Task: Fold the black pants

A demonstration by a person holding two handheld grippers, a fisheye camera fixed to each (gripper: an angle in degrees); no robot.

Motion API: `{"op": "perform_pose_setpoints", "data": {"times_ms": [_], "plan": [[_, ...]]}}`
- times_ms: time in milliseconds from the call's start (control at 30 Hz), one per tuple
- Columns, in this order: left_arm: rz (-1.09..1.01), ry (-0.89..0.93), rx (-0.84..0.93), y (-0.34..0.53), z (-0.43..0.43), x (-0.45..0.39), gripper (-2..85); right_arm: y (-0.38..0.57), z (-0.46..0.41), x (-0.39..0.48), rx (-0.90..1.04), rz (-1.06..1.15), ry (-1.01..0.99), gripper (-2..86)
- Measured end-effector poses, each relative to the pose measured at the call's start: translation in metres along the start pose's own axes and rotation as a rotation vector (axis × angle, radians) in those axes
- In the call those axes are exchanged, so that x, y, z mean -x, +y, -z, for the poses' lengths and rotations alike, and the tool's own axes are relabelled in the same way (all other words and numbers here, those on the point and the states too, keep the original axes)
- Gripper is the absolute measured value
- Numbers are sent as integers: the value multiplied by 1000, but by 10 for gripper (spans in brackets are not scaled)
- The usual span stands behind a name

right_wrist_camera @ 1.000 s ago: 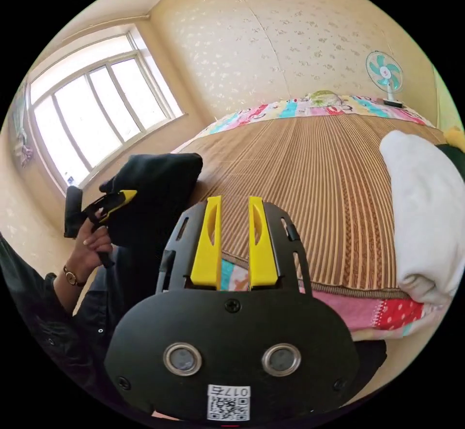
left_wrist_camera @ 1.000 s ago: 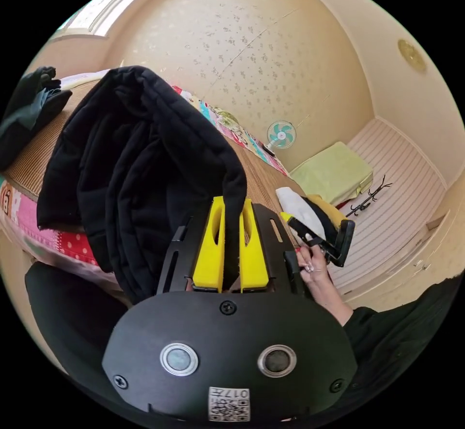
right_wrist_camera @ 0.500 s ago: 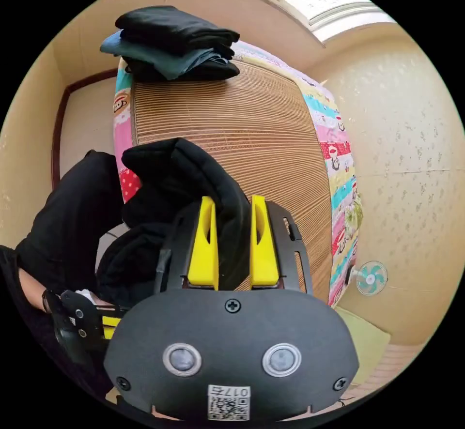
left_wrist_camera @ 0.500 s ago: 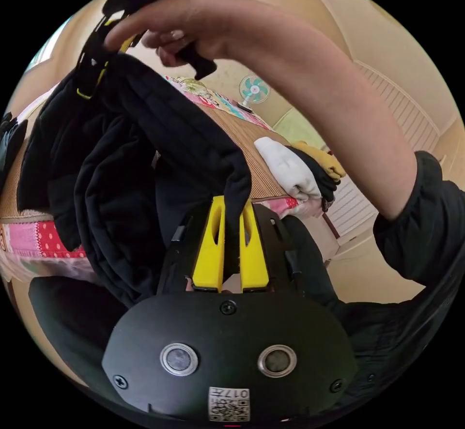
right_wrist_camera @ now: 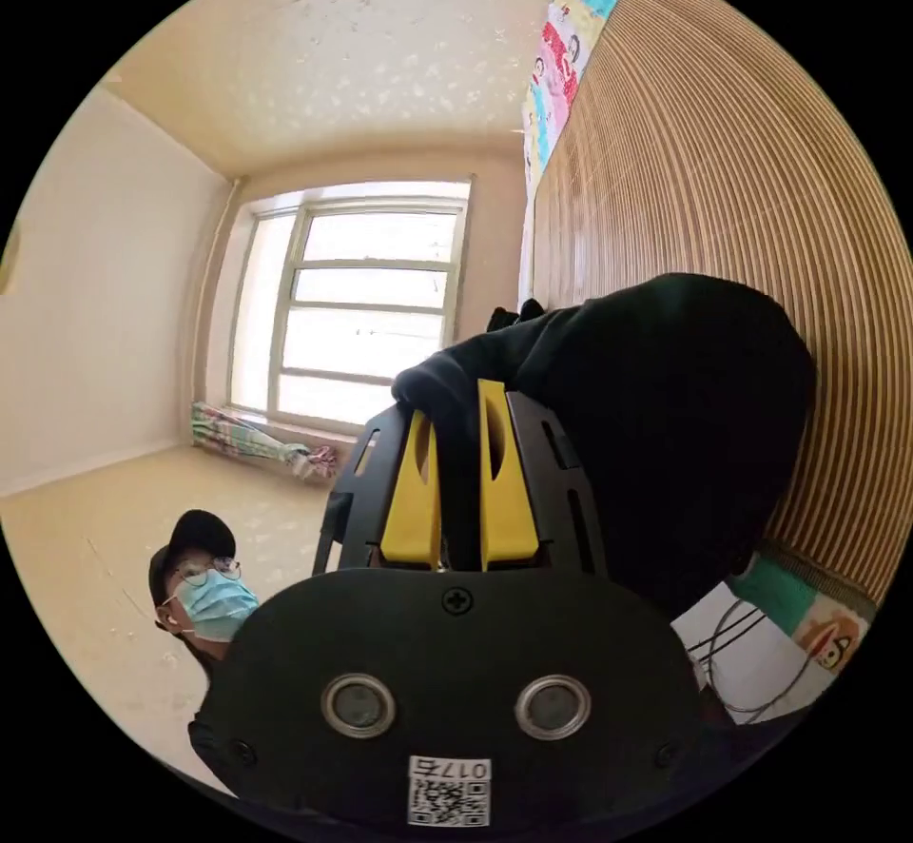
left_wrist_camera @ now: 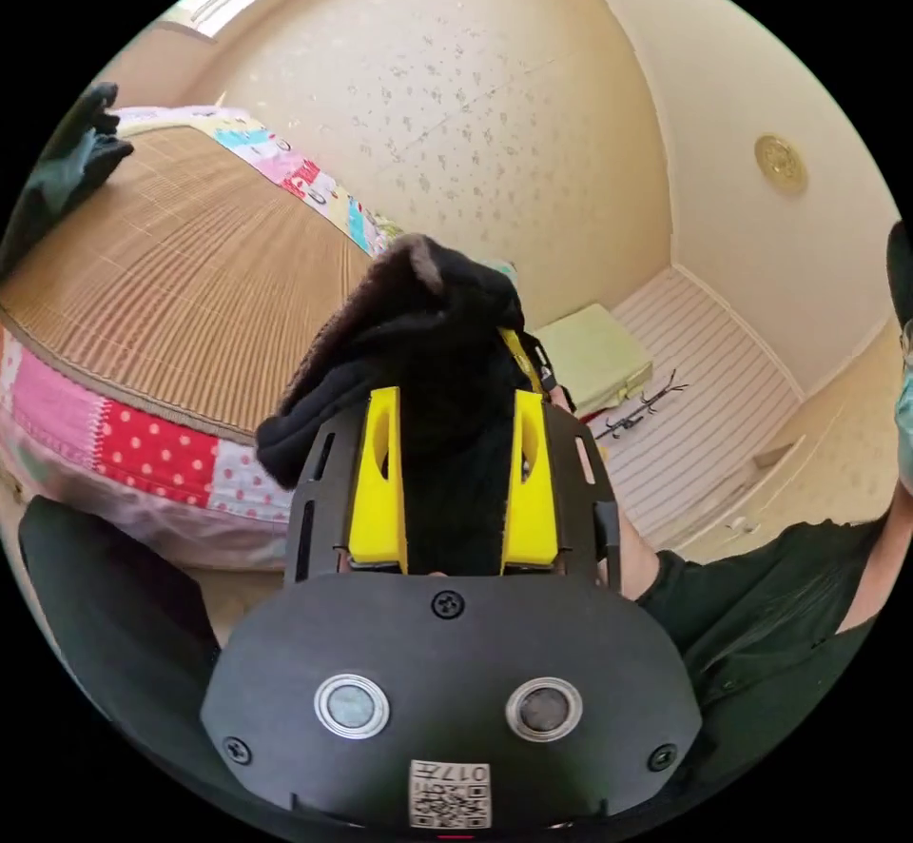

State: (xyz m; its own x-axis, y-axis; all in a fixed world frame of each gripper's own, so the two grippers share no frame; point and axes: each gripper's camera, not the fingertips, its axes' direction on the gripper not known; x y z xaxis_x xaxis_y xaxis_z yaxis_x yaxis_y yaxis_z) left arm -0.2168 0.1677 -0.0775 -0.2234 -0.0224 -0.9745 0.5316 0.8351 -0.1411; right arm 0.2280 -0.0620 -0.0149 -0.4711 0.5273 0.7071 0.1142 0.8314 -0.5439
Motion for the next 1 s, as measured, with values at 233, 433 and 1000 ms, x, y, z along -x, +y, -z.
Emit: {"op": "perform_pose_setpoints", "data": {"times_ms": [233, 433, 1000], "plan": [[45, -12, -57, -4, -25, -20, 170, 70, 78, 14, -94, -9, -94, 79], [164, 76, -23, -8, -25, -10, 187, 102, 101, 47, 20, 117, -92, 83], [-106, 370, -161, -18, 12, -48, 52, 118, 150, 71, -217, 259, -555, 50]]}}
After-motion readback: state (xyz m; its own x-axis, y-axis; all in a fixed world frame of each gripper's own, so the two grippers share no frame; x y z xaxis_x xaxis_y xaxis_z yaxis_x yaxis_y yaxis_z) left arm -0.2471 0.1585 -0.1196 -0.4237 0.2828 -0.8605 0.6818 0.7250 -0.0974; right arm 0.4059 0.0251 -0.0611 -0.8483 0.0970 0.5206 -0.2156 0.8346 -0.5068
